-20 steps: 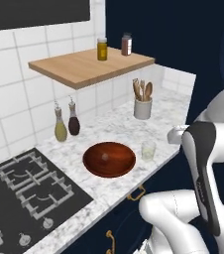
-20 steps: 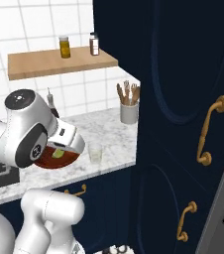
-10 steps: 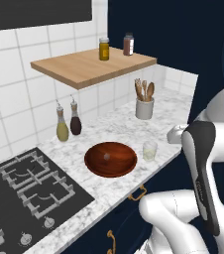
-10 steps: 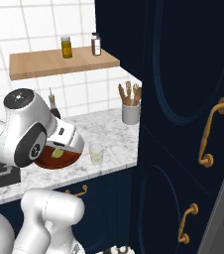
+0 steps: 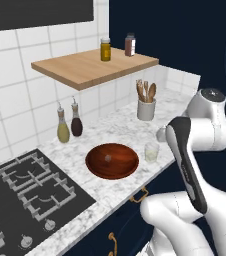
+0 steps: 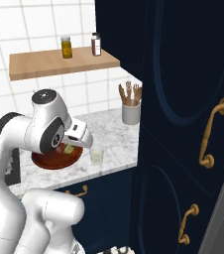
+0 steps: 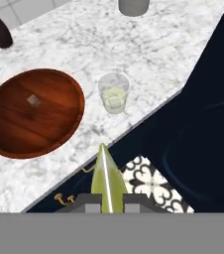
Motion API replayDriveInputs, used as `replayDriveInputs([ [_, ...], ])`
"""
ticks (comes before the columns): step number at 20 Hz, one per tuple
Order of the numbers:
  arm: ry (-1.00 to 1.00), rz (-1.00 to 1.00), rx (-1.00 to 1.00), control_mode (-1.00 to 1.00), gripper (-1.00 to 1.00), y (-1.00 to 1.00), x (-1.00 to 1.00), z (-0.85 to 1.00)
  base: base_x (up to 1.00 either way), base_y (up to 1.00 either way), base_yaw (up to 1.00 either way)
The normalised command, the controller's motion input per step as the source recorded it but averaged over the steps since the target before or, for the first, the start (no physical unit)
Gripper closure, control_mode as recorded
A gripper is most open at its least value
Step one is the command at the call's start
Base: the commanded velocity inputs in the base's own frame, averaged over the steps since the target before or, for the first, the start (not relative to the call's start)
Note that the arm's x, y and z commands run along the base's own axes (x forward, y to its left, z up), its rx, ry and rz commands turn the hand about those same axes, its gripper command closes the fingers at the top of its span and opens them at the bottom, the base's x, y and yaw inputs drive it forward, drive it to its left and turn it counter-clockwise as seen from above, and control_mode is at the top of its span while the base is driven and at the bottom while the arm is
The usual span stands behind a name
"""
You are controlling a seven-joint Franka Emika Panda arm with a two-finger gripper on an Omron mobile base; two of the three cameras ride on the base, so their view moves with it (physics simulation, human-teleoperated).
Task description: Grab a lemon wedge from the fridge and one ice cube from the ice bowl, and put them in the glass of lemonade.
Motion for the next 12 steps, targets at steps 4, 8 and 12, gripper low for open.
replayDriveInputs([
  [4, 0.03, 0.01, 0.0, -1.0, 1.0, 0.0, 1.0, -0.67, 0.0, 0.0, 0.0],
  [8, 0.0, 0.0, -0.01, -1.0, 1.0, -0.01, 0.83, -0.48, 0.0, 0.0, 0.0],
  [12, 0.0, 0.0, -0.02, -1.0, 1.0, 0.0, 0.51, -0.07, 0.0, 0.0, 0.0],
])
